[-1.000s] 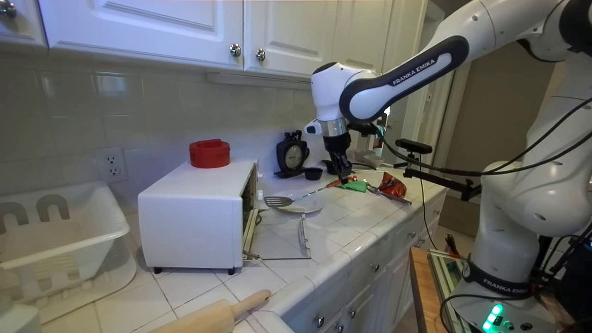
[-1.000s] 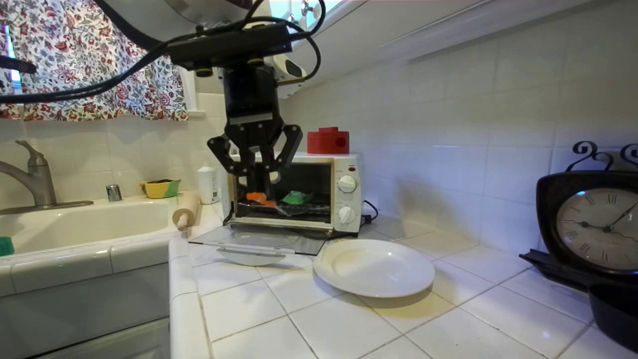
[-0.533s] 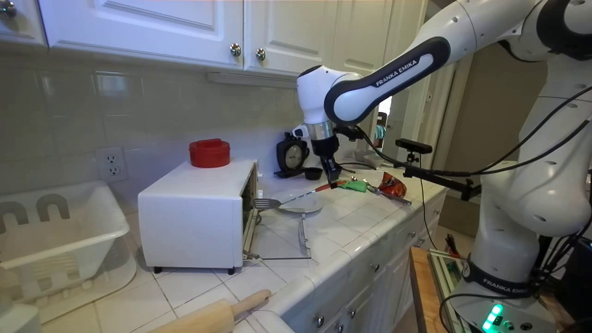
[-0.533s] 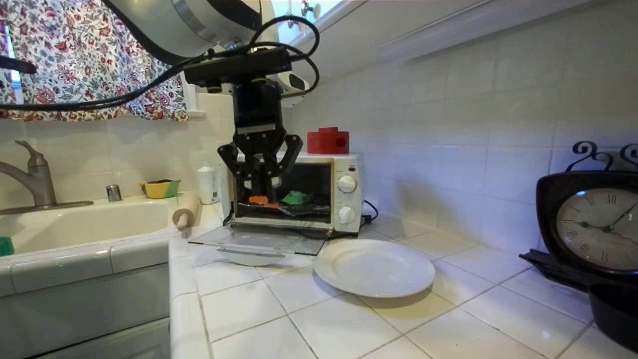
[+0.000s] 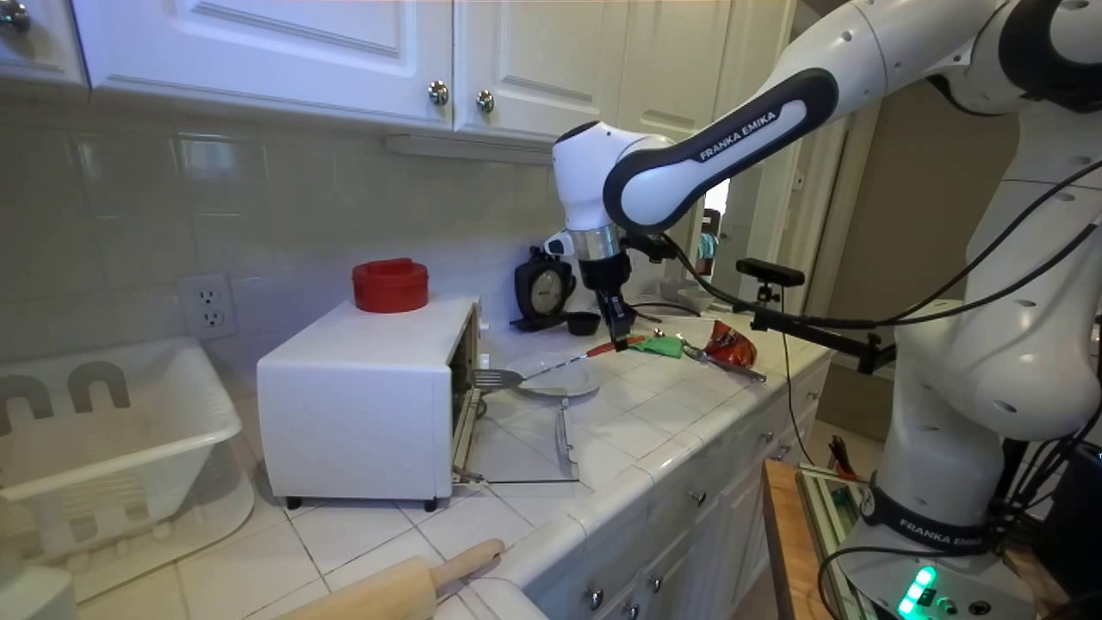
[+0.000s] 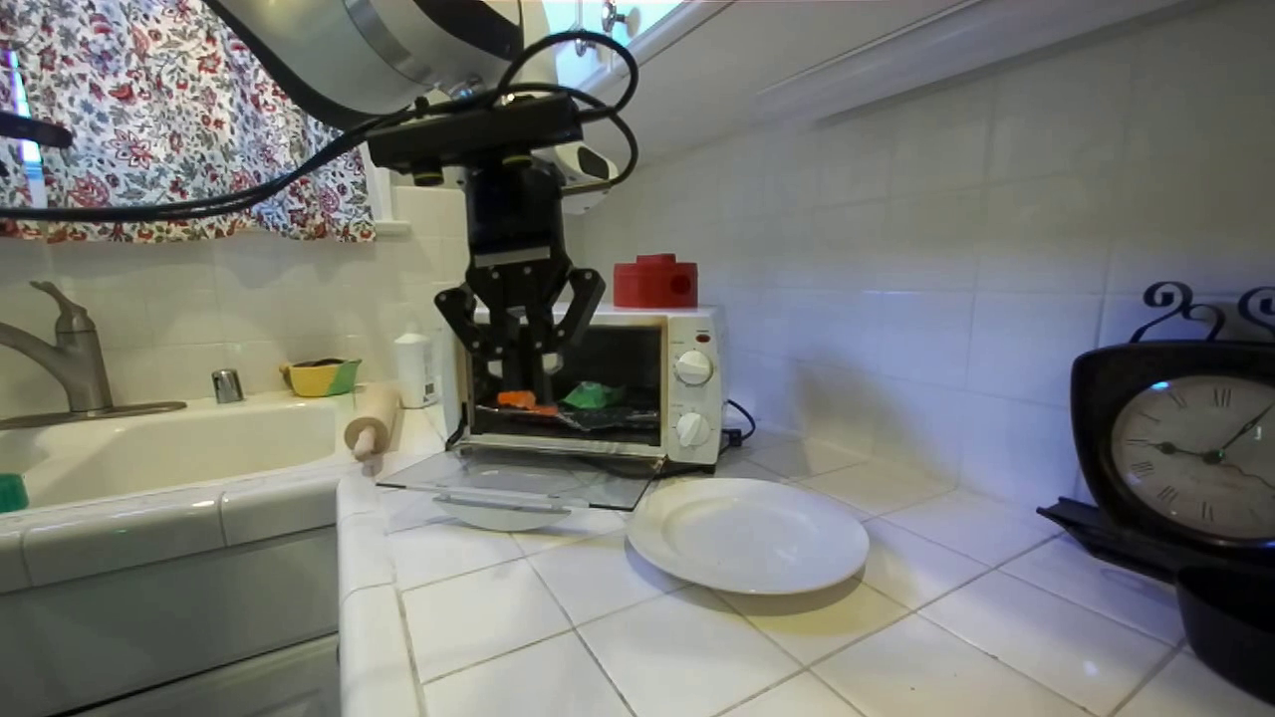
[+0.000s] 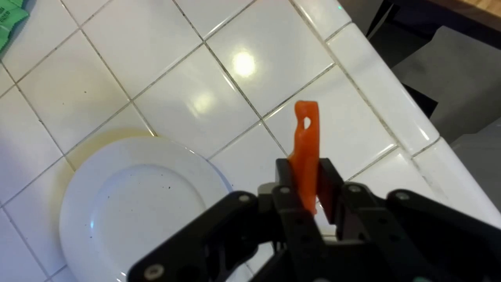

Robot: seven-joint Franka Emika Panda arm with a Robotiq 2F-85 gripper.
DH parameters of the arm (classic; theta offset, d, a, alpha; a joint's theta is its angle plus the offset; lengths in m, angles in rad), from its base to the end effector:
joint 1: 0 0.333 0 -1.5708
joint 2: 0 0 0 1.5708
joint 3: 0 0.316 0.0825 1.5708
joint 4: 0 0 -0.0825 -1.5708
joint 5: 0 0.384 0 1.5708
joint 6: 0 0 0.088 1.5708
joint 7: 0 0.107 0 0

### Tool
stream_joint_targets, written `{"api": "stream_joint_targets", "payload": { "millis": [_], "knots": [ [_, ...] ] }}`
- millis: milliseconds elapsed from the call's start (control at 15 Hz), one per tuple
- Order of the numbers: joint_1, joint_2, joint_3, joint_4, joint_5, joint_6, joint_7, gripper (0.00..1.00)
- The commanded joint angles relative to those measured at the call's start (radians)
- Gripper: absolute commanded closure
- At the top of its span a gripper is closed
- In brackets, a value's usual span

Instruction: Pick up the spatula, use it to pick up the green object from the oven, place the green object on the plate and the place the spatula back down

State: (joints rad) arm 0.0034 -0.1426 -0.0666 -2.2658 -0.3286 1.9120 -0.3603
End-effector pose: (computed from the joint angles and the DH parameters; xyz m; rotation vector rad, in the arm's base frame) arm 0.4702 -0.0532 0.4061 2.8095 0.6320 -0.3846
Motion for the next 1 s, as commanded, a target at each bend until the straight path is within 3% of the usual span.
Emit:
{"api": "stream_joint_targets", "payload": {
  "millis": [0,933],
  "knots": [
    [-0.006,0.025,0.012,0.021,-0.004,-0.001,0.003,0.95],
    [0.000,0.055,0.040,0.063,0.031,-0.027,-0.032,0.95]
  ]
}}
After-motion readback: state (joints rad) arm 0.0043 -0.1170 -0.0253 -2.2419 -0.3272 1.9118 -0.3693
